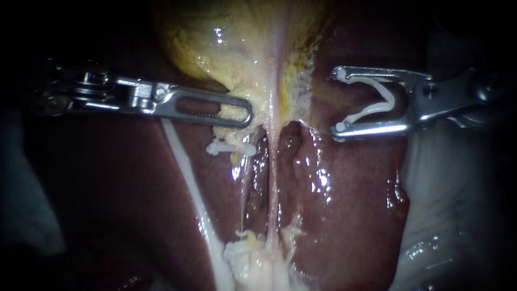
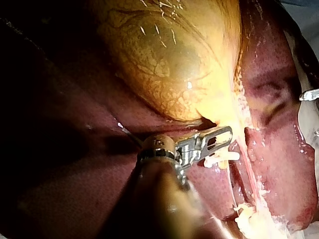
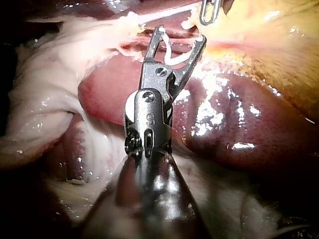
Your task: Clipping first clip right tube
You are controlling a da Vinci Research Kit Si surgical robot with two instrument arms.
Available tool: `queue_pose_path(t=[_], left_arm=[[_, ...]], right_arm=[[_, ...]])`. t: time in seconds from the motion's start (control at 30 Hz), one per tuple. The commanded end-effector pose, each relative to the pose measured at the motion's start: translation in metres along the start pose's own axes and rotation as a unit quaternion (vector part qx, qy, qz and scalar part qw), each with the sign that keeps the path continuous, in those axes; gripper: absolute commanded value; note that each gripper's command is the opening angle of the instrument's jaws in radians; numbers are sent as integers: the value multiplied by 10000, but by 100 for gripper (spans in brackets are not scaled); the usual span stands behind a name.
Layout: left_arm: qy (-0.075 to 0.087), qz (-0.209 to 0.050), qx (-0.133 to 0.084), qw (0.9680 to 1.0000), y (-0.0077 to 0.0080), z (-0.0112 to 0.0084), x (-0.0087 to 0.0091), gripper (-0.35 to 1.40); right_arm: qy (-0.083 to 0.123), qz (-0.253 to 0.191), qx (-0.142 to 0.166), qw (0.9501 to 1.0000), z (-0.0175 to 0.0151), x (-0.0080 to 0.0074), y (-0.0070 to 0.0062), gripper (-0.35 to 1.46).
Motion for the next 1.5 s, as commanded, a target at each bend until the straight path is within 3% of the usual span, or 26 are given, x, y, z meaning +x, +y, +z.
queue_pose_path(t=[0.03, 0.2, 0.33, 0.43, 0.57, 0.77, 0.9, 1.1, 1.33, 1.5], left_arm=[[4, 3, 7, 10000, 0, -2, 0, -35], [53, -6, 57, 10000, 0, -19, -6, -35], [15, -51, -11, 10000, -5, -45, -20, -35], [-74, -93, -4, 9999, -11, -63, -28, -35], [-164, 66, -89, 9998, -20, -85, -35, -35], [-181, 105, -113, 9997, -25, -91, -34, -35], [-183, 104, -115, 9997, -26, -91, -34, -35], [-184, 104, -116, 9997, -26, -91, -34, -35], [-186, 102, -118, 9997, -27, -91, -33, -35], [-187, 101, -120, 9997, -28, -91, -33, -35]], right_arm=[[1, 0, 1, 10000, 0, 0, 0, 50], [7, -3, 17, 10000, 0, 0, -1, 50], [8, -7, 18, 10000, 0, 0, -3, 50], [7, -7, 17, 10000, 0, 0, -3, 50], [7, -8, 16, 10000, 0, 0, -4, 50], [15, -48, 38, 10000, 4, -2, -6, 50], [22, 272, 60, 9996, 11, -9, -13, 49], [-140, 741, 377, 9964, 48, -34, -35, 47], [-378, 1252, 651, 9893, 102, -78, -58, 45], [-574, 1368, 821, 9855, 137, -109, -70, 45]])
